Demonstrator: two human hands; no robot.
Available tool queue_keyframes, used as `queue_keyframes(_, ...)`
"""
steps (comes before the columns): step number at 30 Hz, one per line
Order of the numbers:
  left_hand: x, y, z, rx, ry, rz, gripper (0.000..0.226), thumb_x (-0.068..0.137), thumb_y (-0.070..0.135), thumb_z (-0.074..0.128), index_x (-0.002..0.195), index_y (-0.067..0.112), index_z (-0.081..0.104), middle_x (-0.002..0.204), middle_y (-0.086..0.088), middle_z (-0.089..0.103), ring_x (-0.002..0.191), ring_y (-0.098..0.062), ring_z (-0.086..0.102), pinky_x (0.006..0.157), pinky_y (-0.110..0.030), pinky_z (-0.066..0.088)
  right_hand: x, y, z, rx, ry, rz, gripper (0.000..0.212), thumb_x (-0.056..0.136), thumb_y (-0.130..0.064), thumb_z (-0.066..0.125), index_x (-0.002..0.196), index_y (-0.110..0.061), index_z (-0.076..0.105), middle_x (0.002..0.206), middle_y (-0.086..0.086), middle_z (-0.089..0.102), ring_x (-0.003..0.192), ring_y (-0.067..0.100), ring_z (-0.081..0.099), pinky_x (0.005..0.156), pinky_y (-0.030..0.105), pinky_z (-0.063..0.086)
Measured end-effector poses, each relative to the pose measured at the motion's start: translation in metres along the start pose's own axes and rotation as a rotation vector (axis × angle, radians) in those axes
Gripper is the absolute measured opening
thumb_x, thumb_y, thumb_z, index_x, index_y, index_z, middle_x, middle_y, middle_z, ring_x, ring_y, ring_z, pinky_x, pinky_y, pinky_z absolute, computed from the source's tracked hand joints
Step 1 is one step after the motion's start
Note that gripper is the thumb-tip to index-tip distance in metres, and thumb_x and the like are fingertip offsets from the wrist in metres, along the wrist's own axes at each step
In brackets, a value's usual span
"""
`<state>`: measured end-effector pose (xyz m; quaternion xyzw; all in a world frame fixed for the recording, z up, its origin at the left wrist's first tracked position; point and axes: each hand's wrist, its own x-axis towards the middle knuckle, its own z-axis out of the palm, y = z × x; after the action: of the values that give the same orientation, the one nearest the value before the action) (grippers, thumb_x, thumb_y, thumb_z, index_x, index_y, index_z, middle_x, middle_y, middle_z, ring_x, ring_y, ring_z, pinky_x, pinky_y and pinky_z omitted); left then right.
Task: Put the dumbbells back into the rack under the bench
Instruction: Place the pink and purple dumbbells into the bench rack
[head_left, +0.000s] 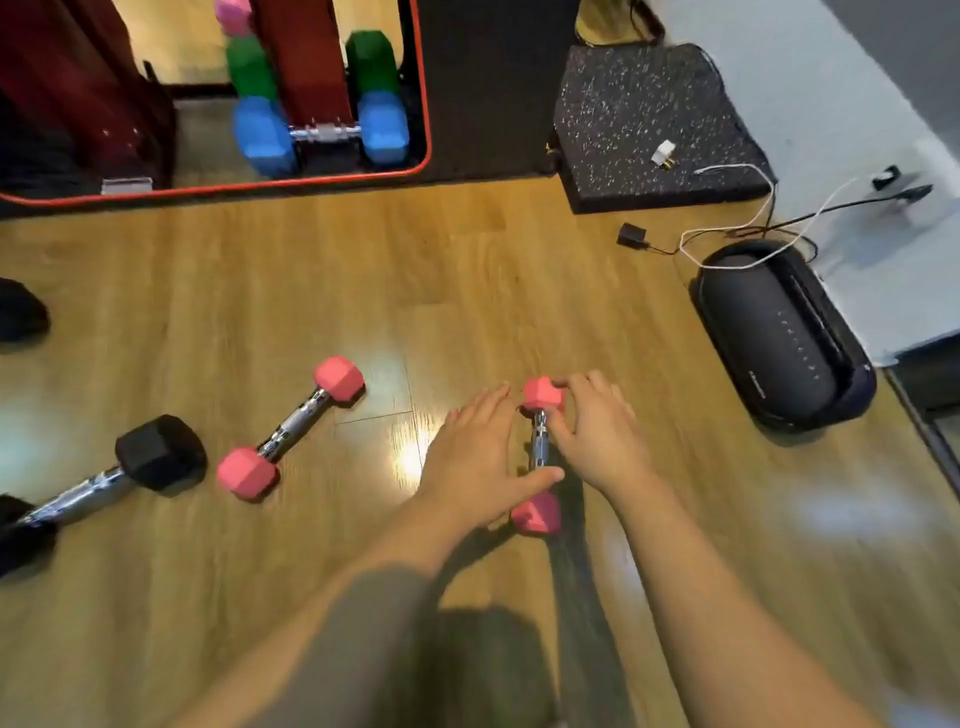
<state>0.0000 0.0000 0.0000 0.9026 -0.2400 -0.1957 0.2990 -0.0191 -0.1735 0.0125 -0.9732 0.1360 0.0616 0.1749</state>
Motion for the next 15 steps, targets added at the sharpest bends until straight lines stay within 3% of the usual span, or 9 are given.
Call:
queue_keyframes(4, 0.017, -0.024, 0.076, -0.006, -0.092, -0.122, 0.109, 0.063, 0.086, 0.060, 0.151, 0.032, 0.024, 0.155, 0.010, 0.033, 0.142, -0.016, 0.032, 0.104, -0.046, 0.043, 0.022, 0.028, 0.071, 0.064, -0.133, 0.141, 0.025, 0.093, -0.023, 0.056, 0.115, -0.013, 0.057, 0.114, 0.009, 0.056, 0.109, 0.030, 0.051, 0.084, 0.038, 0.042)
queue_keyframes(8, 0.025, -0.036, 0.136, -0.069, -0.092, -0.236, 0.112, 0.050, 0.079, 0.064, 0.144, 0.034, 0.023, 0.141, 0.009, 0.042, 0.127, -0.020, 0.043, 0.093, -0.048, 0.048, 0.043, 0.053, 0.120, 0.064, -0.122, 0.247, 0.020, 0.088, -0.021, 0.062, 0.104, -0.010, 0.057, 0.101, 0.012, 0.059, 0.095, 0.032, 0.058, 0.076, 0.038, 0.049)
queue_keyframes(12, 0.028, -0.036, 0.173, -0.204, -0.068, -0.353, 0.108, 0.065, 0.046, 0.076, 0.152, 0.030, 0.014, 0.143, 0.001, 0.038, 0.127, -0.025, 0.043, 0.096, -0.047, 0.047, 0.047, 0.064, 0.155, 0.187, -0.154, 0.388, 0.014, 0.088, -0.023, 0.065, 0.093, -0.010, 0.060, 0.081, 0.008, 0.059, 0.077, 0.029, 0.059, 0.059, 0.029, 0.042)
queue_keyframes(15, 0.023, -0.035, 0.188, -0.195, -0.117, -0.448, 0.085, 0.073, 0.040, 0.075, 0.142, 0.021, 0.028, 0.136, -0.006, 0.042, 0.122, -0.030, 0.045, 0.092, -0.045, 0.048, 0.046, 0.068, 0.172, 0.348, -0.178, 0.470, 0.022, 0.091, -0.017, 0.063, 0.071, -0.013, 0.055, 0.067, 0.005, 0.055, 0.067, 0.025, 0.055, 0.050, 0.029, 0.033)
